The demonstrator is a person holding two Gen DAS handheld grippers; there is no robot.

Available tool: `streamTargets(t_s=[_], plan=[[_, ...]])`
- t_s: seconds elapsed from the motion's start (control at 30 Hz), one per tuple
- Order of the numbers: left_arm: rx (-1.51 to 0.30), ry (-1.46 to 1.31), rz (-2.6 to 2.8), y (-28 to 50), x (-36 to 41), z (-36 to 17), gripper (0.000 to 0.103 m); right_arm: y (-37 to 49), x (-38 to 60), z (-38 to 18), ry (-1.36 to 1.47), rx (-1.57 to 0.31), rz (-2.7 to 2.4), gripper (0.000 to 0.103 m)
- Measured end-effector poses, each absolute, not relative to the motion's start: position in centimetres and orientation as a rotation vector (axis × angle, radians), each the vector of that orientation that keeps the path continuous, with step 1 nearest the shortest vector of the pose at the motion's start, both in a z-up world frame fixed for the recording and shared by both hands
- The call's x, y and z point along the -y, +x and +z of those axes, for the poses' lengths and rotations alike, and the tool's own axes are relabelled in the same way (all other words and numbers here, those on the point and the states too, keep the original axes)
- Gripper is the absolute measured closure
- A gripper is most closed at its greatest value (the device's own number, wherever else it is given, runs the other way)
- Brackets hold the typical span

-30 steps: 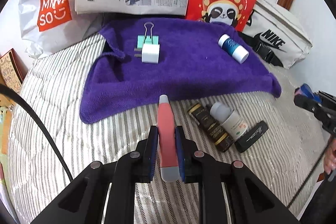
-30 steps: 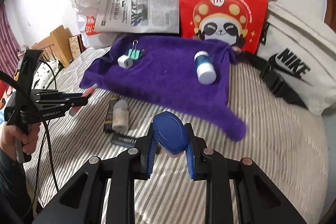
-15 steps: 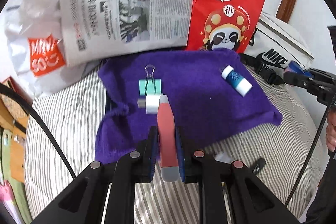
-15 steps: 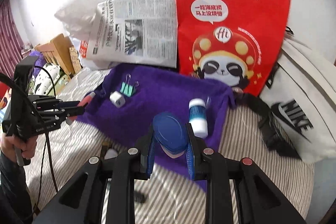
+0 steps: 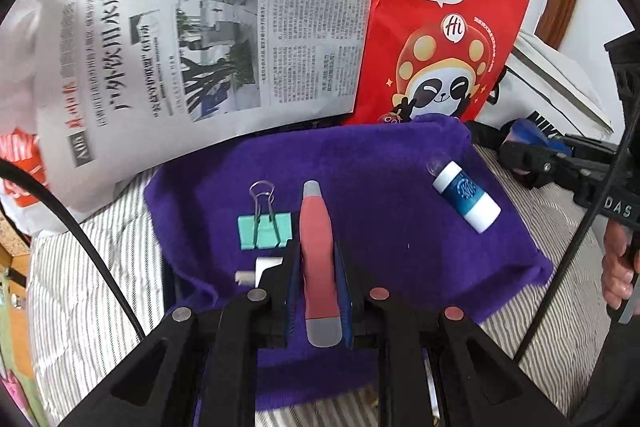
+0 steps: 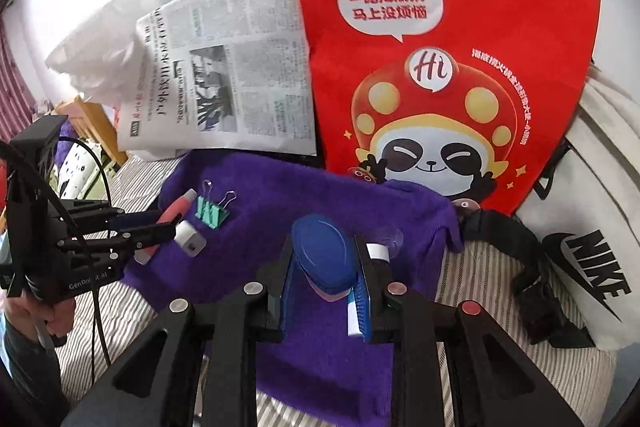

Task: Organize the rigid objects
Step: 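Carry the pink tube and blue-capped item over the purple towel with both tools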

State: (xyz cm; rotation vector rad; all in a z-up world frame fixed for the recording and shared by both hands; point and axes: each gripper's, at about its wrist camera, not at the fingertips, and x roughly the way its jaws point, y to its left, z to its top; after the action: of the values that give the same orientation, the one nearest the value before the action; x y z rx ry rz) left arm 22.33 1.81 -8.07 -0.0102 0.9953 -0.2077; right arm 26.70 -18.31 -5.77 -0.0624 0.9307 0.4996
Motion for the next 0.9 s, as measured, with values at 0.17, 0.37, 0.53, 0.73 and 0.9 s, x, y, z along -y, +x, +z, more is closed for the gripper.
streamTargets(t_s=[0.17,0.37,0.53,0.73,0.9], plan=[[-1.015,0.001,-0.229,22.4,-1.5,-9.2,0.086,26.8,18.3,-7.1,-0.094,-0.958,0.512,0.078],[-1.047,0.005,-0.251,22.2,-0.9,-10.7,0.086,27.0,18.2,-8.7,-0.095,-0.993,0.533,0.078],[-1.058,0.012,-0.252,22.1,-0.8,-11.2,0.086,27.0,17.7,-9.4,-0.101,-1.012,0.550,0.078],[-1.070,-0.004,-0.272,20.7,-1.2,-11.9,0.086,27.1,17.6,-9.3,-0.102,-1.013,0.551,0.078],[-1.082,0.006,-0.273,21.0,-1.3,-12.6,0.086,26.9,17.7,-8.7,-0.106,-0.998,0.554,0.078]])
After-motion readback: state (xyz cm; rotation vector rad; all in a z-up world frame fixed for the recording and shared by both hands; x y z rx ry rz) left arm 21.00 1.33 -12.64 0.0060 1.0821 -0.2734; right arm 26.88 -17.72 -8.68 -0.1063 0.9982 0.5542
